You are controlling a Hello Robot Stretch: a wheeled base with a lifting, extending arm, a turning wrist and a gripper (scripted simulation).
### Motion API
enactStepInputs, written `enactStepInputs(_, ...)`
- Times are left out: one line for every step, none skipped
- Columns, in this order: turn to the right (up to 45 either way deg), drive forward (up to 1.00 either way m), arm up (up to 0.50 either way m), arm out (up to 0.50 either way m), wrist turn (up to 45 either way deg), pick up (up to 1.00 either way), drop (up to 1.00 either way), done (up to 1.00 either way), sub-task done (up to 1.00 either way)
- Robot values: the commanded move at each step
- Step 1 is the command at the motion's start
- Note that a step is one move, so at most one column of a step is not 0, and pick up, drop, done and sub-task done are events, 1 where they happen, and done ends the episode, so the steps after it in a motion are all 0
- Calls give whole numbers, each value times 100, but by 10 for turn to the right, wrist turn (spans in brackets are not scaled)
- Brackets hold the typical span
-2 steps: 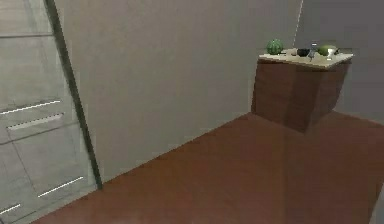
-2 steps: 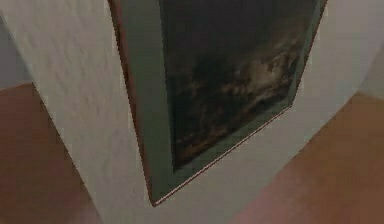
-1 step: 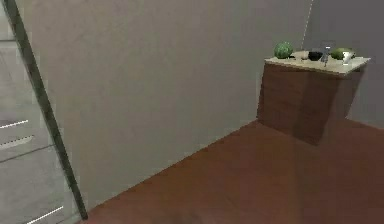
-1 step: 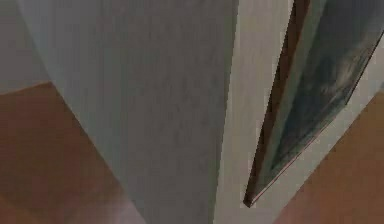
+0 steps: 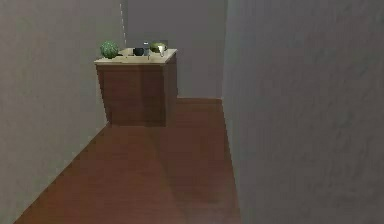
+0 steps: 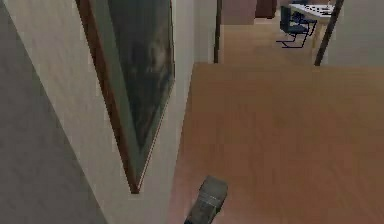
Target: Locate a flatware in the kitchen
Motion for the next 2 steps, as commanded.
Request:
enactStepInputs(0, 100, 0, 0, 0, 0, 0, 0, 0)
enactStepInputs(0, 100, 0, 0, 0, 0, 0, 0, 0)
